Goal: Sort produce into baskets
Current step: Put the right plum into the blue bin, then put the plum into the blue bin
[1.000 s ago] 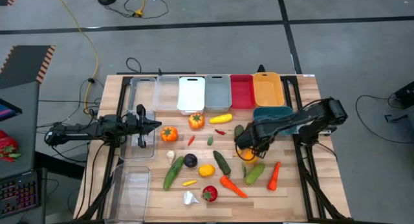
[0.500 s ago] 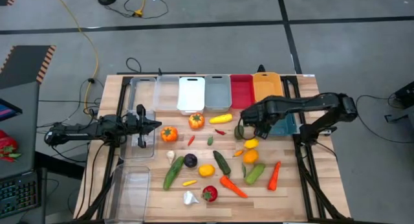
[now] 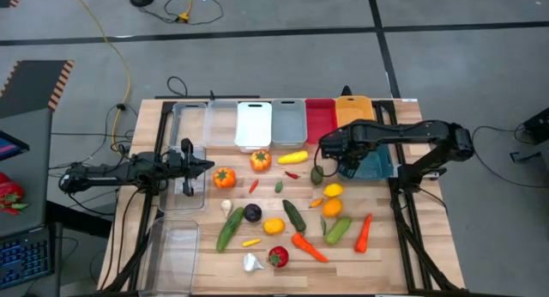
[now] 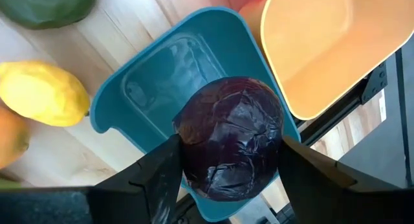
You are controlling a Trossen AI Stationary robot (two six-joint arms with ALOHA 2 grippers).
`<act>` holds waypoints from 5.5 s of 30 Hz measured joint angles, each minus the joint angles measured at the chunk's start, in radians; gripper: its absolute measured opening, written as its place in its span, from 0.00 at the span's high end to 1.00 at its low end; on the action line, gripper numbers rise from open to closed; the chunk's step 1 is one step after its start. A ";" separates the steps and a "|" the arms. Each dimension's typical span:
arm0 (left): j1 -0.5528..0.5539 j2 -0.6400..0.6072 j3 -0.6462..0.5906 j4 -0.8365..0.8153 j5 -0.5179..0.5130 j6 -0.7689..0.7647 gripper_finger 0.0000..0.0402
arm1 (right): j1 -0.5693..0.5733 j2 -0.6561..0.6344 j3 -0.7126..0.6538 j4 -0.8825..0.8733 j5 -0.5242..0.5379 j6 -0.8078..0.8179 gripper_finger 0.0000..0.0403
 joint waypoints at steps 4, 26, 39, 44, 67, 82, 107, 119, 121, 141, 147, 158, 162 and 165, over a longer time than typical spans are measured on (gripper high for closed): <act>0.000 0.000 0.000 0.000 0.000 0.000 1.00 | -0.005 0.000 0.000 -0.002 -0.002 -0.001 0.34; 0.000 0.000 0.000 0.000 0.000 0.000 1.00 | -0.004 0.000 0.005 0.011 -0.003 0.002 0.16; 0.000 0.000 0.000 0.003 -0.013 0.000 1.00 | 0.057 0.000 0.103 0.323 -0.003 -0.002 0.16; 0.000 0.000 0.000 0.023 -0.069 -0.001 0.97 | 0.058 0.000 0.103 0.377 -0.003 -0.001 0.16; 0.000 0.002 0.030 0.082 -0.148 -0.048 0.25 | 0.056 0.000 0.103 0.376 -0.003 0.001 0.16; 0.000 0.099 0.182 0.091 -0.154 -0.005 0.26 | 0.056 0.000 0.103 0.378 -0.003 0.001 0.16; -0.065 0.984 0.740 -0.309 0.142 0.203 0.26 | 0.057 0.000 0.103 0.377 -0.003 0.002 0.16; -0.227 1.259 0.833 -0.333 0.141 0.253 0.26 | 0.057 0.000 0.103 0.377 -0.003 0.002 0.16; -0.243 1.291 0.841 -0.331 0.136 0.232 0.26 | 0.057 0.000 0.103 0.377 -0.003 0.002 0.16; -0.289 1.583 0.844 -0.321 0.132 0.168 0.26 | 0.058 0.000 0.103 0.378 -0.003 0.002 0.16; -0.289 1.632 0.844 -0.306 0.107 0.169 0.26 | 0.058 0.000 0.103 0.378 -0.003 0.002 0.16; -0.289 1.633 0.844 -0.259 0.106 0.172 0.26 | 0.058 0.000 0.102 0.378 -0.003 0.002 0.16; -0.289 1.633 0.844 -0.245 0.106 0.172 0.26 | 0.058 0.000 0.102 0.378 -0.003 0.002 0.16; -0.289 1.633 0.844 -0.227 0.112 0.173 0.26 | 0.058 0.000 0.102 0.378 -0.003 0.002 0.16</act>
